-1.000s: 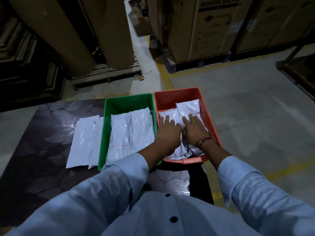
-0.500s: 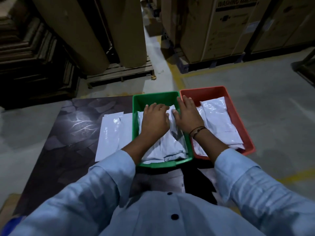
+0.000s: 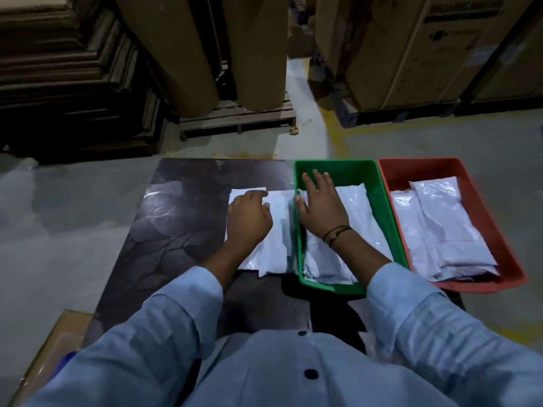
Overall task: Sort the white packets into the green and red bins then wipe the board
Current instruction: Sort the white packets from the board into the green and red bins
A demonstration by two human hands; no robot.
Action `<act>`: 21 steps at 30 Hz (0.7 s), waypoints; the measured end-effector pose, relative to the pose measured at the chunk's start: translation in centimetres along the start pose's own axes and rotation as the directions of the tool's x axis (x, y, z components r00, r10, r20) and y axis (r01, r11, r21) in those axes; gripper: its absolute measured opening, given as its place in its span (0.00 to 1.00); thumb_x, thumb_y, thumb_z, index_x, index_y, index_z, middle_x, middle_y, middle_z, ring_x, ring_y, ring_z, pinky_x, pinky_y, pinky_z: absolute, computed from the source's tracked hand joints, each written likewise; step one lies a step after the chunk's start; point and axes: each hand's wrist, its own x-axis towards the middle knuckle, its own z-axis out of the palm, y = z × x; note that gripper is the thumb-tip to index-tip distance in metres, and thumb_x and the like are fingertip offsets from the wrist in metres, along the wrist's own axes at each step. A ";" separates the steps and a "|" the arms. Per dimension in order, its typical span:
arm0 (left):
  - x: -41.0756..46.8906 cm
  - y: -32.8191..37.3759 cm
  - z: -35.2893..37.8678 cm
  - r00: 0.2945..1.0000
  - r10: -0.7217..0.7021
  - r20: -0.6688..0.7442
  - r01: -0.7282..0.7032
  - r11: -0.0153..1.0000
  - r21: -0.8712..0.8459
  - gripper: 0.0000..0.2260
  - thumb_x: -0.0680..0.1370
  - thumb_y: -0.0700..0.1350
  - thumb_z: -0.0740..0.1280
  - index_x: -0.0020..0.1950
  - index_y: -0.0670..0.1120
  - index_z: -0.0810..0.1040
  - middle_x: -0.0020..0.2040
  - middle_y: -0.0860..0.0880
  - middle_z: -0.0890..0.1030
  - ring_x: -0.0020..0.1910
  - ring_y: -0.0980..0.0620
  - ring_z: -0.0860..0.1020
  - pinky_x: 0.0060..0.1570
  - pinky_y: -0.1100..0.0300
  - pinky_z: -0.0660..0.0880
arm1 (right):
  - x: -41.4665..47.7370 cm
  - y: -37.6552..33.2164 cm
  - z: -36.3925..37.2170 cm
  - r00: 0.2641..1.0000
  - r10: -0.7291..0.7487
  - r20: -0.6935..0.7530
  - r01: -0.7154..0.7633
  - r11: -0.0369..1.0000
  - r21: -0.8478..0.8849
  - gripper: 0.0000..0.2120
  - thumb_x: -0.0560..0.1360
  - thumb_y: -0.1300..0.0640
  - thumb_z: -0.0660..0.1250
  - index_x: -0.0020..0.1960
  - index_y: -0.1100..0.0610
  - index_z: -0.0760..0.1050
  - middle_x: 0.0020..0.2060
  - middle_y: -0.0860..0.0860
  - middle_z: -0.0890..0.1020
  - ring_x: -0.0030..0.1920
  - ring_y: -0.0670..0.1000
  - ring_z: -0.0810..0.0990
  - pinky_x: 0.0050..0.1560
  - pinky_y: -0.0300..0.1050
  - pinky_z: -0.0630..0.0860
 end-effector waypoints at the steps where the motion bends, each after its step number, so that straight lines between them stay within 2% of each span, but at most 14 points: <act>1: -0.2 -0.9 -0.2 0.999 -0.031 0.027 0.031 1.000 -0.001 0.17 0.80 0.47 0.62 0.68 0.48 0.78 0.66 0.48 0.81 0.64 0.42 0.78 0.65 0.46 0.71 | 0.2 -0.9 0.5 1.000 -0.007 0.008 0.007 1.000 -0.003 0.30 0.80 0.47 0.56 0.77 0.62 0.64 0.76 0.64 0.64 0.77 0.66 0.58 0.78 0.60 0.57; 4: -0.8 -3.6 -0.5 0.992 -0.089 0.087 0.090 0.996 -0.011 0.17 0.81 0.48 0.64 0.70 0.49 0.77 0.68 0.46 0.79 0.65 0.41 0.77 0.67 0.46 0.71 | 0.5 -3.6 2.0 0.999 -0.051 0.005 0.051 0.999 -0.011 0.28 0.80 0.50 0.60 0.76 0.63 0.65 0.74 0.65 0.66 0.76 0.68 0.59 0.77 0.60 0.58; 8: -1.4 -6.4 0.2 0.980 -0.118 0.158 0.116 0.993 0.020 0.20 0.80 0.51 0.65 0.72 0.48 0.74 0.70 0.44 0.76 0.67 0.40 0.75 0.68 0.47 0.71 | 0.6 -6.6 4.0 0.996 -0.090 0.020 0.090 0.996 -0.012 0.28 0.80 0.52 0.61 0.75 0.64 0.65 0.74 0.67 0.66 0.75 0.68 0.61 0.77 0.61 0.57; 11: -2.0 -7.5 1.2 0.919 -0.216 0.329 0.206 0.976 0.063 0.29 0.81 0.58 0.63 0.81 0.52 0.60 0.80 0.43 0.60 0.75 0.36 0.65 0.72 0.41 0.66 | 0.8 -7.9 5.7 0.991 -0.093 0.095 0.097 0.994 -0.043 0.29 0.80 0.52 0.61 0.78 0.62 0.61 0.76 0.65 0.62 0.77 0.67 0.58 0.78 0.60 0.55; 14: -2.8 -8.5 2.1 0.848 -0.256 0.463 0.241 0.966 0.094 0.36 0.81 0.63 0.61 0.83 0.59 0.47 0.83 0.42 0.46 0.75 0.30 0.61 0.73 0.37 0.64 | 0.8 -9.0 7.4 0.973 0.061 0.223 -0.058 0.998 -0.023 0.33 0.80 0.50 0.62 0.80 0.59 0.54 0.79 0.63 0.54 0.78 0.65 0.53 0.78 0.57 0.52; 17: -3.7 -9.5 2.6 0.854 -0.221 0.470 0.169 0.974 0.152 0.37 0.80 0.64 0.61 0.83 0.59 0.44 0.82 0.40 0.45 0.76 0.30 0.58 0.72 0.36 0.63 | 0.2 -9.4 9.2 0.903 0.259 0.343 -0.246 0.966 -0.082 0.39 0.79 0.48 0.63 0.81 0.57 0.46 0.80 0.63 0.44 0.79 0.67 0.46 0.78 0.59 0.51; 21: -3.9 -10.5 2.3 0.867 -0.213 0.451 0.141 0.972 0.186 0.38 0.80 0.63 0.62 0.84 0.57 0.45 0.82 0.39 0.47 0.77 0.33 0.58 0.72 0.38 0.63 | -1.3 -8.9 10.9 0.831 0.330 0.448 -0.293 0.944 -0.152 0.43 0.78 0.48 0.63 0.81 0.57 0.39 0.79 0.63 0.35 0.79 0.68 0.39 0.77 0.61 0.51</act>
